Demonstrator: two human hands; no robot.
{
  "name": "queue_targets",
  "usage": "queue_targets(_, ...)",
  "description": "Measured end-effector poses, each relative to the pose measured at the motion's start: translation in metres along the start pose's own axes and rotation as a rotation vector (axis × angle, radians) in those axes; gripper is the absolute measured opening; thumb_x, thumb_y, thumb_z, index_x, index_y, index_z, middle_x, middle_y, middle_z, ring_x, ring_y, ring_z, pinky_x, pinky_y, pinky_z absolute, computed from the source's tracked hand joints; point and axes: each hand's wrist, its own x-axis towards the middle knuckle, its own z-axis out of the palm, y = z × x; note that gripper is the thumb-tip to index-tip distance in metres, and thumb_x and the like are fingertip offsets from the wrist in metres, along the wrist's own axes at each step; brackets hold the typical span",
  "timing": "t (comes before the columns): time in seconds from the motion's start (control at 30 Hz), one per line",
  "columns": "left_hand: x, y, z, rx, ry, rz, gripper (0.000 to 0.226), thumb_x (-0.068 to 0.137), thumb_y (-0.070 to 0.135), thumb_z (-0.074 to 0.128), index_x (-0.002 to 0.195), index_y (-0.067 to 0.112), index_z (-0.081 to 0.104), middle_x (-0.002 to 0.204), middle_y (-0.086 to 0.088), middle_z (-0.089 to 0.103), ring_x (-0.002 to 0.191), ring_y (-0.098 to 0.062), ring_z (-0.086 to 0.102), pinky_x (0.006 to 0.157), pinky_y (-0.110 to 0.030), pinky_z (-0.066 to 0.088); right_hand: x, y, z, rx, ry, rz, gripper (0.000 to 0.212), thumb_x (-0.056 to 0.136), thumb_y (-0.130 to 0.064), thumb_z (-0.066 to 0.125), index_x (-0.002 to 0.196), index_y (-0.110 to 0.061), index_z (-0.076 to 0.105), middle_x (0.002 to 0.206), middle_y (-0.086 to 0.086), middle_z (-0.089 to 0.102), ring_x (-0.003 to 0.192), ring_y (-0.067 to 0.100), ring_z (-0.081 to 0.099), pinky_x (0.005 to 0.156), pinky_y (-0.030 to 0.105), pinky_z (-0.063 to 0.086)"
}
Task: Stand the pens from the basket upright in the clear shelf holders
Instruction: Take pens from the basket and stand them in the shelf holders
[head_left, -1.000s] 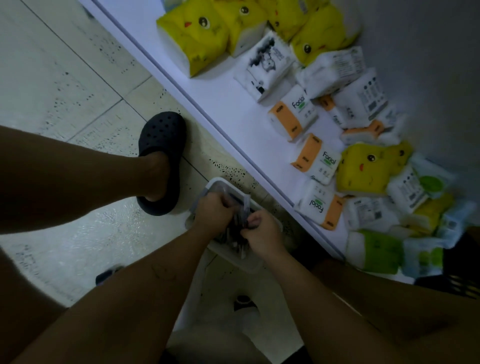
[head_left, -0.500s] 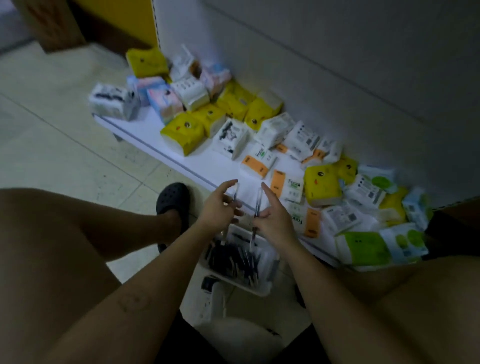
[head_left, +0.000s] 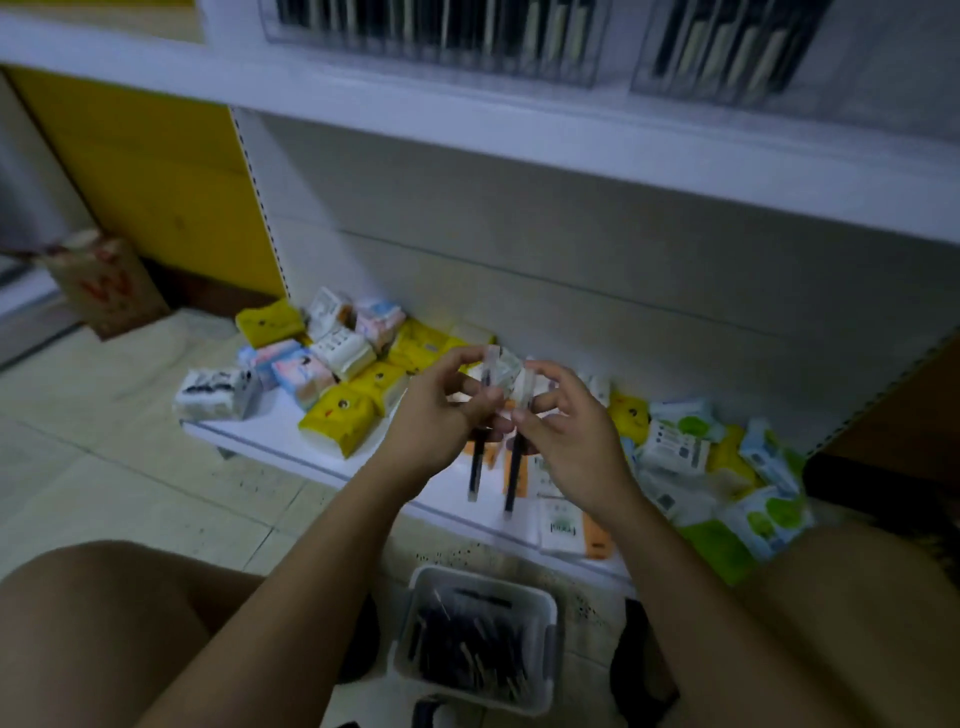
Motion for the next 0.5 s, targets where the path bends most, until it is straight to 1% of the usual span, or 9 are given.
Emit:
queue_targets(0.03, 0.002, 0.011, 0.004, 0.020, -0.029, 0.026, 0.025, 0.094, 0.003, 0.056, 0.117, 0.013, 0.059, 0.075, -0.004, 0.063, 0.072, -0.024, 0.071, 0.067, -0.037, 0.059, 0.002, -0.010, -0.008, -0.001, 0.002, -0.036, 0.048, 0.089, -0.011, 0.066, 0.110, -0.052, 0.054, 0.081, -0.006, 0.062, 0.075, 0.016, 0.071, 0.068, 0.038, 0.059)
queue_targets(0.07, 0.003, 0.022, 0.008, 0.049, -0.059, 0.049, 0.021, 0.097, 0.003, 0.052, 0.115, 0.012, 0.059, 0.078, -0.005, 0.064, 0.076, -0.019, 0.071, 0.070, -0.036, 0.059, 0.003, -0.020, -0.015, -0.011, 0.000, -0.072, 0.049, 0.089, -0.012, 0.067, 0.111, -0.054, 0.054, 0.081, -0.010, 0.060, 0.076, 0.016, 0.071, 0.069, 0.038, 0.059)
queue_targets(0.17, 0.006, 0.056, 0.018, 0.158, -0.119, 0.128, 0.025, 0.099, 0.002, 0.044, 0.108, 0.019, 0.061, 0.086, 0.001, 0.070, 0.082, -0.008, 0.068, 0.076, -0.027, 0.057, 0.008, -0.050, -0.034, -0.030, 0.019, -0.182, 0.052, 0.086, -0.014, 0.071, 0.110, -0.058, 0.055, 0.083, -0.020, 0.058, 0.070, 0.012, 0.070, 0.062, 0.027, 0.054)
queue_targets(0.23, 0.008, 0.080, 0.024, 0.189, -0.125, 0.193, 0.027, 0.099, 0.003, 0.044, 0.107, 0.022, 0.062, 0.091, 0.003, 0.070, 0.083, -0.010, 0.070, 0.079, -0.030, 0.058, 0.011, -0.071, -0.044, -0.038, 0.053, -0.248, 0.054, 0.085, -0.014, 0.072, 0.109, -0.059, 0.055, 0.085, -0.023, 0.057, 0.067, 0.011, 0.067, 0.058, 0.021, 0.051)
queue_targets(0.3, 0.011, 0.104, 0.028, 0.216, -0.129, 0.250, 0.023, 0.099, 0.005, 0.047, 0.106, 0.020, 0.062, 0.094, 0.004, 0.068, 0.083, -0.014, 0.071, 0.080, -0.037, 0.059, 0.013, -0.092, -0.055, -0.052, 0.079, -0.312, 0.054, 0.084, -0.015, 0.073, 0.109, -0.060, 0.054, 0.089, -0.022, 0.057, 0.070, 0.016, 0.068, 0.060, 0.024, 0.053)
queue_targets(0.37, 0.016, 0.128, 0.033, 0.226, -0.163, 0.311, 0.020, 0.098, 0.004, 0.050, 0.111, 0.013, 0.061, 0.094, 0.001, 0.066, 0.083, -0.019, 0.072, 0.079, -0.042, 0.059, 0.016, -0.112, -0.067, -0.058, 0.093, -0.363, 0.057, 0.085, -0.015, 0.072, 0.113, -0.061, 0.052, 0.092, -0.021, 0.056, 0.072, 0.015, 0.069, 0.065, 0.032, 0.058)
queue_targets(0.4, 0.018, 0.140, 0.036, 0.219, -0.179, 0.347, 0.023, 0.097, 0.003, 0.050, 0.117, 0.012, 0.059, 0.095, -0.004, 0.063, 0.082, -0.022, 0.072, 0.077, -0.043, 0.060, 0.018, -0.123, -0.075, -0.061, 0.101, -0.388, 0.060, 0.086, -0.013, 0.071, 0.116, -0.061, 0.051, 0.092, -0.020, 0.056, 0.070, 0.011, 0.068, 0.067, 0.034, 0.059)
queue_targets(0.43, 0.021, 0.154, 0.040, 0.213, -0.187, 0.388, 0.031, 0.097, 0.001, 0.049, 0.124, 0.015, 0.055, 0.097, -0.009, 0.061, 0.082, -0.024, 0.072, 0.075, -0.041, 0.060, 0.021, -0.133, -0.083, -0.067, 0.109, -0.414, 0.061, 0.087, -0.011, 0.070, 0.120, -0.059, 0.050, 0.091, -0.019, 0.056, 0.070, 0.009, 0.068, 0.068, 0.035, 0.060)
queue_targets(0.5, 0.025, 0.180, 0.046, 0.224, -0.199, 0.481, 0.045, 0.097, -0.001, 0.049, 0.133, 0.026, 0.051, 0.100, -0.014, 0.060, 0.081, -0.024, 0.072, 0.072, -0.036, 0.060, 0.027, -0.153, -0.098, -0.064, 0.113, -0.458, 0.058, 0.087, -0.008, 0.069, 0.123, -0.051, 0.054, 0.092, -0.012, 0.058, 0.073, 0.012, 0.071, 0.068, 0.039, 0.060)
